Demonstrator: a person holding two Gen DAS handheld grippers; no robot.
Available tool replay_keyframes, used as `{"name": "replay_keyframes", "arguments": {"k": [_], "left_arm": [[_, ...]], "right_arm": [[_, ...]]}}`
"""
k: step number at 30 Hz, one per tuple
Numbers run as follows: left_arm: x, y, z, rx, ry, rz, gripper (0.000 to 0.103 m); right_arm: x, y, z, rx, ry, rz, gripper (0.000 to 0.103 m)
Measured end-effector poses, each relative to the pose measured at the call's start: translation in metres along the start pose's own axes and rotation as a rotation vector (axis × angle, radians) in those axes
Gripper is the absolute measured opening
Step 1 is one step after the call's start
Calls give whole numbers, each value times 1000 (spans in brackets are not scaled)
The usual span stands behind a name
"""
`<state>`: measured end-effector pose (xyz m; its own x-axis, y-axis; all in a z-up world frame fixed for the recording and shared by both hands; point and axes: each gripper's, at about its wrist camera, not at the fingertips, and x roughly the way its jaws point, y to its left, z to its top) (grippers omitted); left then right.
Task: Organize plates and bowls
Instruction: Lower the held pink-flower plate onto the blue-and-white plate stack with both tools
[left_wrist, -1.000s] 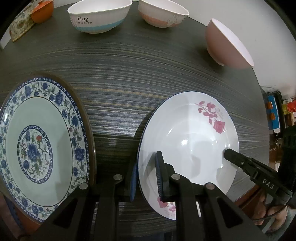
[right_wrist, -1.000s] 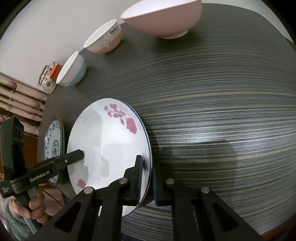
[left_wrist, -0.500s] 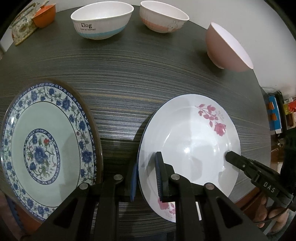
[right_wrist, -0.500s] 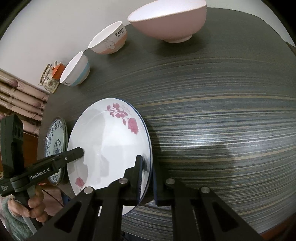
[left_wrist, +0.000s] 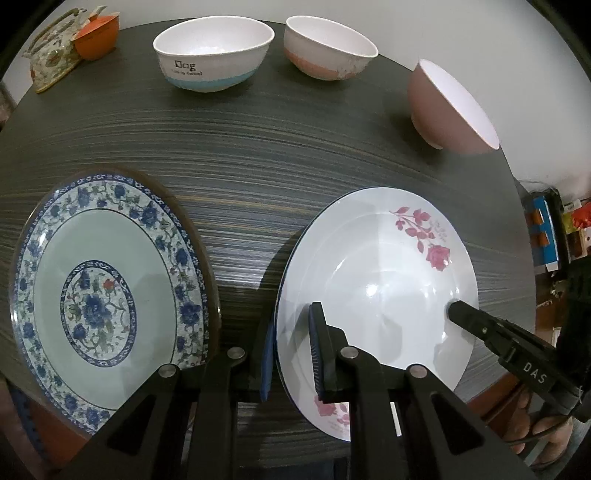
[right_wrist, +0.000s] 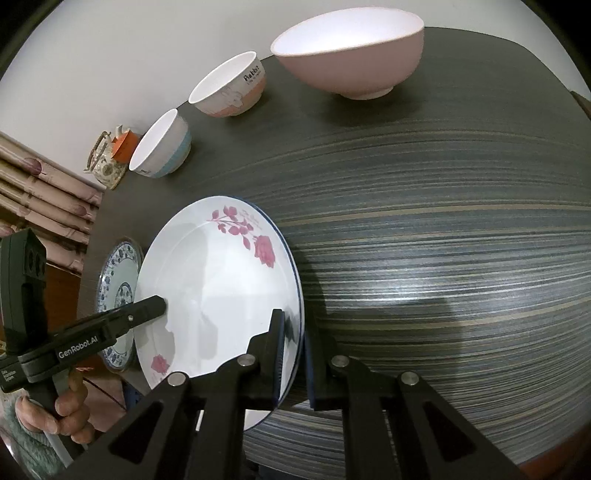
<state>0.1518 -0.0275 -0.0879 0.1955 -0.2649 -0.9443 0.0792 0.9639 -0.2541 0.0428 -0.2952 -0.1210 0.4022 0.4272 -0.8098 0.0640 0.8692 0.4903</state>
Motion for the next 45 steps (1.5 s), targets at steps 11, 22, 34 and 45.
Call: {"name": "replay_keyframes", "arguments": {"k": [11, 22, 34, 45], "left_arm": [[-25, 24, -4, -26, -28, -4, 14], [-65, 75, -12, -95, -80, 1, 14], [-93, 134, -28, -204, -121, 26, 14], [-96, 187, -35, -317, -151, 35, 14]], "right_arm": [[-4, 21, 3, -24, -3, 6, 10], [1, 68, 10, -97, 7, 27, 10], [27, 133, 11, -183, 50, 44, 10], [57, 171, 8, -221, 101, 42, 10]]}}
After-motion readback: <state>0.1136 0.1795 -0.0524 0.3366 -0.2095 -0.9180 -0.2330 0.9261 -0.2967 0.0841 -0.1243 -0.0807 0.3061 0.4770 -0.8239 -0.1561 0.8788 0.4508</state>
